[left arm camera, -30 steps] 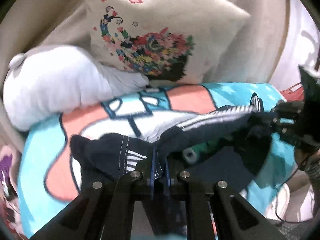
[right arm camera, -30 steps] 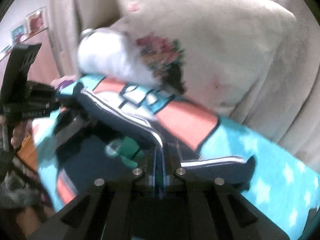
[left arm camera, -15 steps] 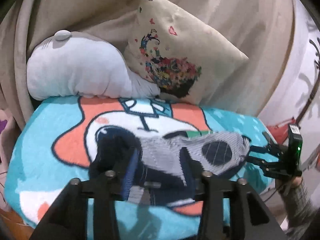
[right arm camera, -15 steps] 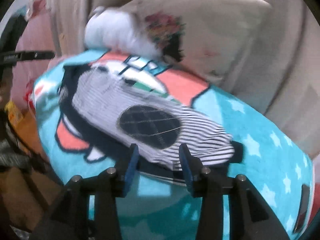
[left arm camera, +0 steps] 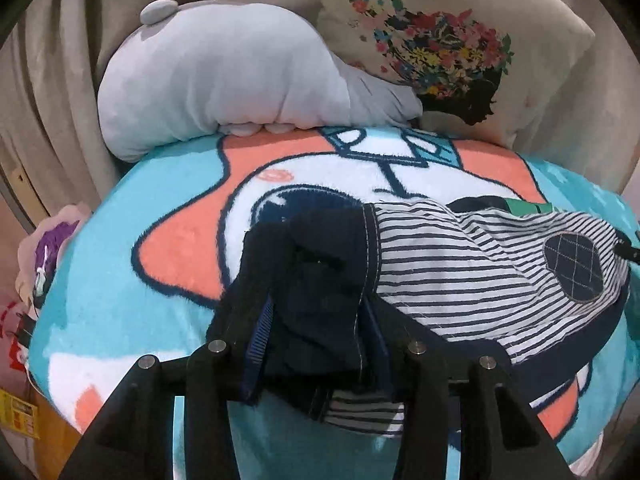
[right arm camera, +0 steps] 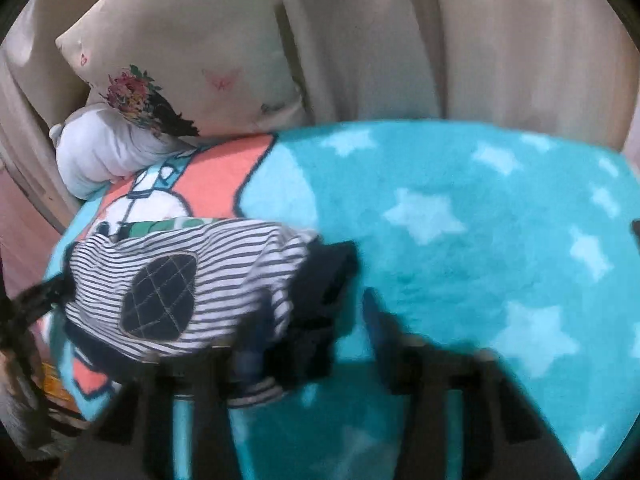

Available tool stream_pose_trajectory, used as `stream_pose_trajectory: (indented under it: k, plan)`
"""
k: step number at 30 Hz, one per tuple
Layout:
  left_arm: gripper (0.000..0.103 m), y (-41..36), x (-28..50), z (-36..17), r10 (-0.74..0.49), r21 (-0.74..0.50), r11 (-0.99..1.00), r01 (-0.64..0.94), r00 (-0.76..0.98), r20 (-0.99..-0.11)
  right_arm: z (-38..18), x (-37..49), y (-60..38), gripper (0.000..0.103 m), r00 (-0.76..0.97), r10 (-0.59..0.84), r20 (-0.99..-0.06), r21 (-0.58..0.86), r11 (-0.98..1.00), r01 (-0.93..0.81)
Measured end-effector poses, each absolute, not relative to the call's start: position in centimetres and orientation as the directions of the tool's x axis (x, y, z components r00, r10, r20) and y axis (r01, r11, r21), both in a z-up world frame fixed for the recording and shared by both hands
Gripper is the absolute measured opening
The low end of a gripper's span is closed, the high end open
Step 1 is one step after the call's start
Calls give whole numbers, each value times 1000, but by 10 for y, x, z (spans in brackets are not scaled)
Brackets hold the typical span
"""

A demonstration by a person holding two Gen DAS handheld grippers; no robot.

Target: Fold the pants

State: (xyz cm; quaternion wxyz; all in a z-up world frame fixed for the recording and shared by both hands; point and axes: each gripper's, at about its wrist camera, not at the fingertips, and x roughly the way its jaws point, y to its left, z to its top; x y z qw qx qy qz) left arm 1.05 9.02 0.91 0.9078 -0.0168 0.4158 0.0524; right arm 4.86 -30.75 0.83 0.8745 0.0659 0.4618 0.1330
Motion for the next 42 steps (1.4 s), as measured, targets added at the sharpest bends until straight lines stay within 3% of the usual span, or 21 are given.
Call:
stream_pose_trajectory:
  k: [5, 6, 8, 9, 12, 13, 17, 20, 22, 26, 30, 35, 37, 39, 40, 42]
  plan:
    - [49, 105, 14, 9, 130, 21, 985, -174, 646, -752, 31, 24, -313, 10, 613, 356, -706, 321, 932, -171]
    - [57, 111, 16, 5, 142, 19, 980, -197, 636, -759, 34, 19, -316, 10, 625, 365, -690, 335, 927, -171]
    - [63, 123, 17, -3, 106, -39, 975, -217, 616, -780, 34, 10, -321, 12, 632, 390, -669, 368, 913, -174]
    - [67, 130, 15, -6, 84, -79, 970, -230, 624, -777, 31, 6, -322, 16, 630, 388, -673, 371, 914, -167]
    - [69, 136, 11, -8, 57, -119, 966, -231, 635, -770, 19, 6, -330, 52, 624, 356, -695, 361, 924, -125]
    - [69, 136, 10, -8, 59, -117, 966, -230, 638, -767, 14, 5, -333, 53, 625, 357, -694, 378, 920, -107]
    - [69, 131, 8, -7, 76, -102, 967, -232, 650, -756, 0, 12, -335, 55, 589, 460, -664, 513, 854, -88]
    - [69, 139, -1, 2, 58, -147, 958, -246, 669, -741, -13, 26, -315, 53, 547, 488, -681, 533, 841, -87]
    - [69, 148, -11, 13, 46, -196, 944, -265, 695, -717, -11, 30, -303, 11, 558, 441, -703, 477, 874, -91]
    - [68, 152, -15, 38, 76, -200, 938, -282, 733, -675, 0, 36, -308, 11, 587, 436, -682, 492, 867, -72]
    - [68, 132, 3, 47, 29, -201, 955, -217, 744, -667, 6, 31, -321, 11, 624, 416, -661, 499, 865, -48]
    - [68, 89, 28, 30, 62, -62, 987, -149, 703, -709, -6, 27, -323, 12, 623, 350, -699, 445, 896, -4]
    - [69, 84, 37, 10, 123, 5, 984, -181, 650, -750, -6, 24, -326, 23, 643, 311, -700, 427, 904, 28]
    - [85, 84, 39, -4, 179, 63, 978, -201, 633, -753, -2, 18, -334, 28, 682, 212, -700, 366, 927, 88]
    - [85, 87, 39, -9, 180, 64, 977, -204, 626, -759, -2, 16, -337, 35, 692, 197, -694, 358, 929, 95]
    - [85, 95, 37, -5, 126, 4, 981, -194, 623, -772, 0, 9, -348, 35, 708, 194, -680, 384, 916, 118]
